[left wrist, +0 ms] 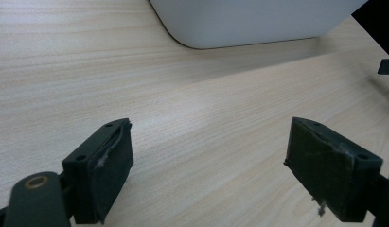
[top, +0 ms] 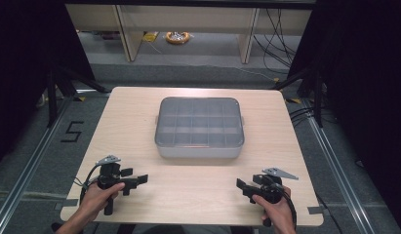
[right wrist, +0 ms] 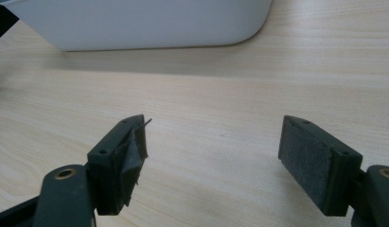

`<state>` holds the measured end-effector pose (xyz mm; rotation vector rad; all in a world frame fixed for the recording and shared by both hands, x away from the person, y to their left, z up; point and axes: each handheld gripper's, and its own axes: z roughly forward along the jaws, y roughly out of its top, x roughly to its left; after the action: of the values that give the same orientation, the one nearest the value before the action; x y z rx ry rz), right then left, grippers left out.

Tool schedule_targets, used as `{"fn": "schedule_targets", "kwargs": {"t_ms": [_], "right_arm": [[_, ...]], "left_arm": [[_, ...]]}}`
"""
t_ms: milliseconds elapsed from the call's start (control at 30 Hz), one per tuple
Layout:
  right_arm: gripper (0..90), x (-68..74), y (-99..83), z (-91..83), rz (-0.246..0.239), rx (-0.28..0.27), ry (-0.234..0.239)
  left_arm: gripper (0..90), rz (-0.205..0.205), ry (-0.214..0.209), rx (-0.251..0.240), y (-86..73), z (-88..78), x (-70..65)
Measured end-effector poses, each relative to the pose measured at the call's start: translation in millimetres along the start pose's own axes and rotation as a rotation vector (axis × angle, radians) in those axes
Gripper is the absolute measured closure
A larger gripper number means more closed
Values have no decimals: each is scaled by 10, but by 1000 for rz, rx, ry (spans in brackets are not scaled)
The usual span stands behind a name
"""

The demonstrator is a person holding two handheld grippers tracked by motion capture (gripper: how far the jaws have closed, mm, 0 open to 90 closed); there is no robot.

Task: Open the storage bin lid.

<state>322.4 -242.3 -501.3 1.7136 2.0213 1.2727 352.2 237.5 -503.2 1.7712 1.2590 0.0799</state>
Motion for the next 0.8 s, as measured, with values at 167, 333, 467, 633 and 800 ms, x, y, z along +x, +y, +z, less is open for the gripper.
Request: {"fn": "schedule_targets", "kwargs": {"t_ms": [167, 333, 467, 633, 800], "right_arm": [[255, -1, 0, 6, 7, -10, -3], [256, 0, 4, 6, 10, -14, -2], [257, -49, 23, -1, -29, -23, 9], [265, -26, 126, -68, 7, -67, 4], [273, -98, 191, -72, -36, -101, 4]], "left_arm": [[150, 2, 10, -14, -3, -4, -16], [150, 3, -6, -15, 15, -17, -5], [151, -9, -11, -26, 34, -33, -7], [158, -31, -40, -22, 66, -38, 7], [172, -41, -61, -29, 101, -37, -5]]}}
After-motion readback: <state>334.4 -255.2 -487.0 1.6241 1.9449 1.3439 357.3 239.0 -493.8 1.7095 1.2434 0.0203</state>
